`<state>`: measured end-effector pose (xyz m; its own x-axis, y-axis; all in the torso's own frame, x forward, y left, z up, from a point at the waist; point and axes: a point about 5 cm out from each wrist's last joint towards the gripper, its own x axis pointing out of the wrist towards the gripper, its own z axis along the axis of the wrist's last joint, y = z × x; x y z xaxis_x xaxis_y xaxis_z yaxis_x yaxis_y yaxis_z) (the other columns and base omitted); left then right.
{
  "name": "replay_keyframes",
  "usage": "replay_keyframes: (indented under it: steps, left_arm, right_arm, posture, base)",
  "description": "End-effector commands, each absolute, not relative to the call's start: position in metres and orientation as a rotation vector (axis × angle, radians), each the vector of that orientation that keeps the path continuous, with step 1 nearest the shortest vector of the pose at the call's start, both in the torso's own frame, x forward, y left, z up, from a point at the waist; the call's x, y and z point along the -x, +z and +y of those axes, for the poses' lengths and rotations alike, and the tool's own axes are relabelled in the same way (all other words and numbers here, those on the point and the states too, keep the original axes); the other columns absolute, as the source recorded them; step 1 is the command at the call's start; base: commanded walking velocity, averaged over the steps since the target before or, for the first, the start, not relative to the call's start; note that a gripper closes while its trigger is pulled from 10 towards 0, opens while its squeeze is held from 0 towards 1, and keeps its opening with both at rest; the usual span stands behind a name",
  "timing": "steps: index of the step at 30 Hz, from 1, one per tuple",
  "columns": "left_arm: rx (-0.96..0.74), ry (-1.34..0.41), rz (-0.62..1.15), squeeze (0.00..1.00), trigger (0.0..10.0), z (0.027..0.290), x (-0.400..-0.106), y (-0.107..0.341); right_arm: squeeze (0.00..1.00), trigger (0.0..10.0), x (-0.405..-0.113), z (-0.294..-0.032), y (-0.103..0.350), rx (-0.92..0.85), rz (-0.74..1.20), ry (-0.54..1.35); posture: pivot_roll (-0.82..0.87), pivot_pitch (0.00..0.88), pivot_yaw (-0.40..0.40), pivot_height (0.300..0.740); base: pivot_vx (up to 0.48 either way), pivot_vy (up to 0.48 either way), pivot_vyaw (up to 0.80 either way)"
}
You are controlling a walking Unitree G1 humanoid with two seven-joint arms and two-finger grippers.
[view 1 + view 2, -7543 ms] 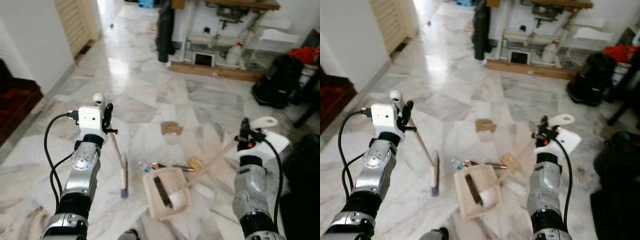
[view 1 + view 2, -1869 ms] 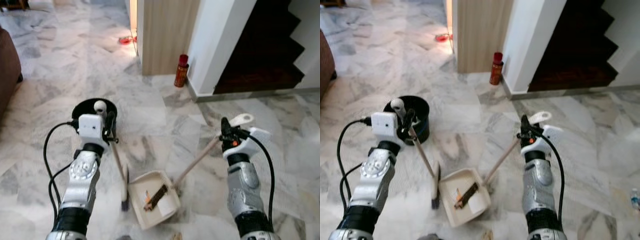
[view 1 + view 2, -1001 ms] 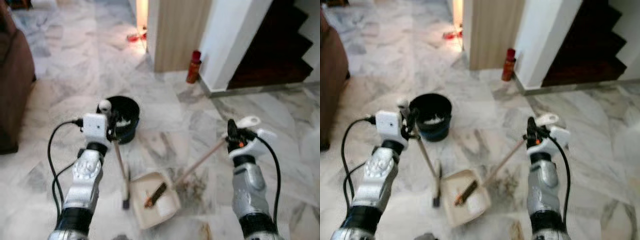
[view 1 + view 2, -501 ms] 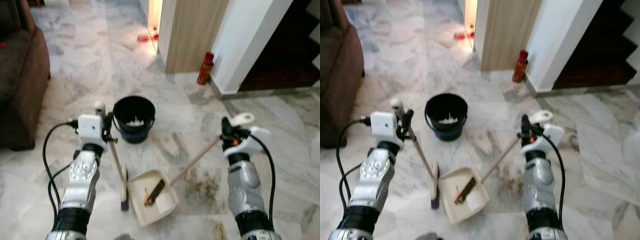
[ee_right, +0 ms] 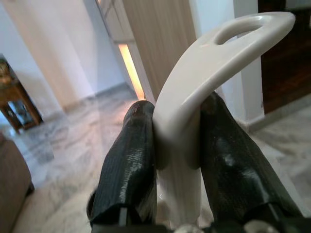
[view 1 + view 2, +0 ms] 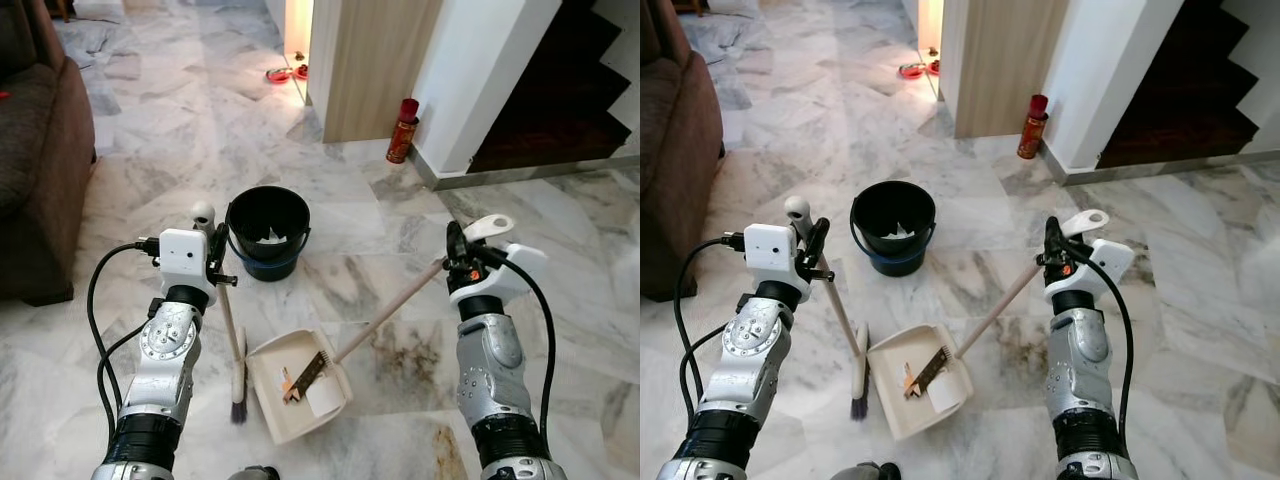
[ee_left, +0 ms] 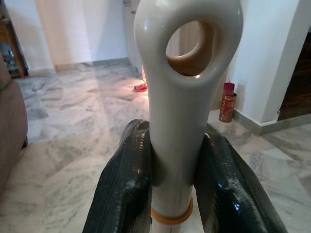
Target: Sweep floor
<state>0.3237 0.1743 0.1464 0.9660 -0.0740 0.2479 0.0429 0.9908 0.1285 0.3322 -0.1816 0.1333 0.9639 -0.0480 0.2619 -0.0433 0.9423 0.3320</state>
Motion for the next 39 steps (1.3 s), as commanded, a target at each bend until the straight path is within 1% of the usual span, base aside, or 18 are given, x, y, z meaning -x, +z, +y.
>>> replay_keyframes:
  steps: [1,11,15,23,33,39]
  left_arm:
    - [-0.145,-0.081,-0.319,0.0,10.0,0.168,-0.324,0.159]
    - [-0.194,-0.061,-0.339,0.0,10.0,0.172,-0.322,0.161]
    - [-0.213,-0.074,-0.344,0.0,10.0,0.169,-0.321,0.161]
    - [-0.243,-0.115,-0.35,0.0,10.0,0.163,-0.32,0.159]
    - [-0.249,-0.109,-0.358,0.0,10.0,0.163,-0.32,0.159]
    - [-0.25,-0.105,-0.359,0.0,10.0,0.163,-0.32,0.159]
  right_arm:
    - [0.0,10.0,-0.336,-0.182,0.161,-0.365,-0.379,0.0]
    - [0.0,10.0,-0.336,-0.189,0.19,-0.369,-0.492,-0.076]
    - [0.0,10.0,-0.335,-0.191,0.197,-0.381,-0.515,-0.086]
    - [0.0,10.0,-0.329,-0.19,0.232,-0.426,-0.661,-0.095]
    - [0.0,10.0,-0.328,-0.184,0.237,-0.412,-0.665,-0.061]
    - [0.0,10.0,-0.328,-0.182,0.235,-0.397,-0.65,-0.053]
  posture:
    - [0.19,0.132,-0.079,0.74]
    - [0.19,0.128,-0.077,0.74]
    - [0.2,0.122,-0.075,0.74]
    - [0.2,0.097,-0.066,0.74]
    - [0.2,0.083,-0.063,0.74]
    - [0.2,0.093,-0.065,0.74]
  base:
    - [0.0,0.0,0.0]
    - [0.0,0.0,0.0]
    - [0.0,0.0,0.0]
    - [0.0,0.0,0.0]
    - [0.0,0.0,0.0]
    - [0.0,0.0,0.0]
